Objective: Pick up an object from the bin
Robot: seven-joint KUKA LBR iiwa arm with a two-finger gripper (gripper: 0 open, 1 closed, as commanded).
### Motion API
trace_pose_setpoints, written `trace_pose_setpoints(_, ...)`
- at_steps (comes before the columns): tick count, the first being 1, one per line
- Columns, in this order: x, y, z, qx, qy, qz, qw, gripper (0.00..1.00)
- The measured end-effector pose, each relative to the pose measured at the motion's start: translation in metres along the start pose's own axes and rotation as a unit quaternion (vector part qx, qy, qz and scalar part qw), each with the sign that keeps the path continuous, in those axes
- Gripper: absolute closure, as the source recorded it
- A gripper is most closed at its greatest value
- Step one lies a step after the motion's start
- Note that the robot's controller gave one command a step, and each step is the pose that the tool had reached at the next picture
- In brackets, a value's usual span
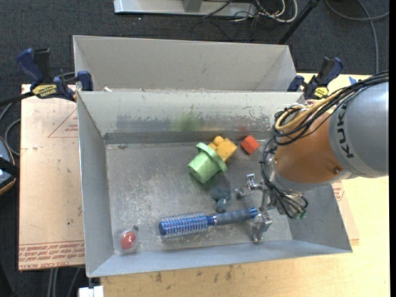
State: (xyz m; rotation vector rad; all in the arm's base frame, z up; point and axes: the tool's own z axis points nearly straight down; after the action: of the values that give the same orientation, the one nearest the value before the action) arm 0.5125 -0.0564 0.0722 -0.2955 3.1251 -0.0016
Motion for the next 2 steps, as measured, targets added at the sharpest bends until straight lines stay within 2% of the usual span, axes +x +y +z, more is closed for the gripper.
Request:
trace_pose_setpoints(1, -0.027, 0.090, -0.029, -0.003, -0.0020, -0.053, 0.9986, 0.00)
trace_pose_setpoints(2, -0.032, 0.129, -0.028, -0.002, -0.0007, -0.118, 0.9931, 0.00)
